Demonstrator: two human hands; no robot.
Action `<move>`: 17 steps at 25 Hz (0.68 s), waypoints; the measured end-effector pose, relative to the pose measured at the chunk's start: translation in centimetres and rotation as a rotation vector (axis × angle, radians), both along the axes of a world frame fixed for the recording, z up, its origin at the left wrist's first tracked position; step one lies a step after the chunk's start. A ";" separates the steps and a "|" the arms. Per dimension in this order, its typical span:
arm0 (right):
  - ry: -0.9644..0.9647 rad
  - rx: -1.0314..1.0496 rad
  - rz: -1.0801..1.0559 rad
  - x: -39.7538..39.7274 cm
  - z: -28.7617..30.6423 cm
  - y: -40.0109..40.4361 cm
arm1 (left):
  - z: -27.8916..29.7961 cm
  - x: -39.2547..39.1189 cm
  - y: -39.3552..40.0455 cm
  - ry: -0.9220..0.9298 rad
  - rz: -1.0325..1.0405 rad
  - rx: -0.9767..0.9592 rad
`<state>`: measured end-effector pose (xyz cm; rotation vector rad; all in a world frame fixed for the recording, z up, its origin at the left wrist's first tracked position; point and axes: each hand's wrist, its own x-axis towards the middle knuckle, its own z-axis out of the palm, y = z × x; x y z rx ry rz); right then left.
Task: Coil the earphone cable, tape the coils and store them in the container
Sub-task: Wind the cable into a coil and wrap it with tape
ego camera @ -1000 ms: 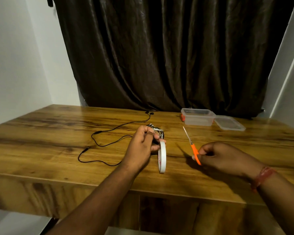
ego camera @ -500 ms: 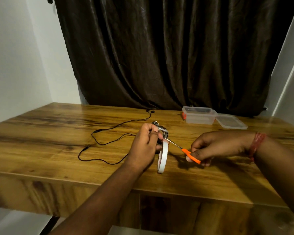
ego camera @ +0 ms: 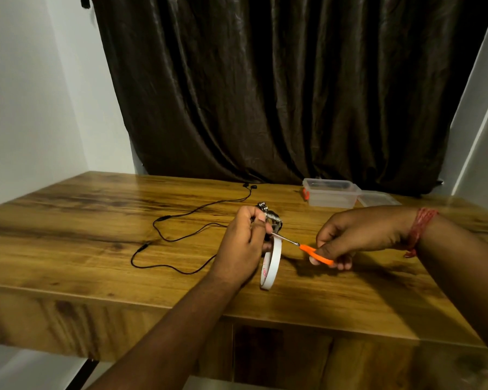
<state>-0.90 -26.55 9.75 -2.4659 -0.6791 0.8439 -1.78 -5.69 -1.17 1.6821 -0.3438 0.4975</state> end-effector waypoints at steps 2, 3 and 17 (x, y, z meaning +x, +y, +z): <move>0.001 0.005 0.007 0.2 -0.1 -0.3 | -0.1 0.0 0.0 0.000 -0.003 -0.008; 0.001 0.011 0.013 0.4 -0.3 -0.5 | -0.2 0.1 0.0 0.001 -0.003 -0.010; -0.312 -0.355 -0.214 1.5 -2.8 -6.5 | -0.3 0.4 0.1 0.034 0.003 -0.096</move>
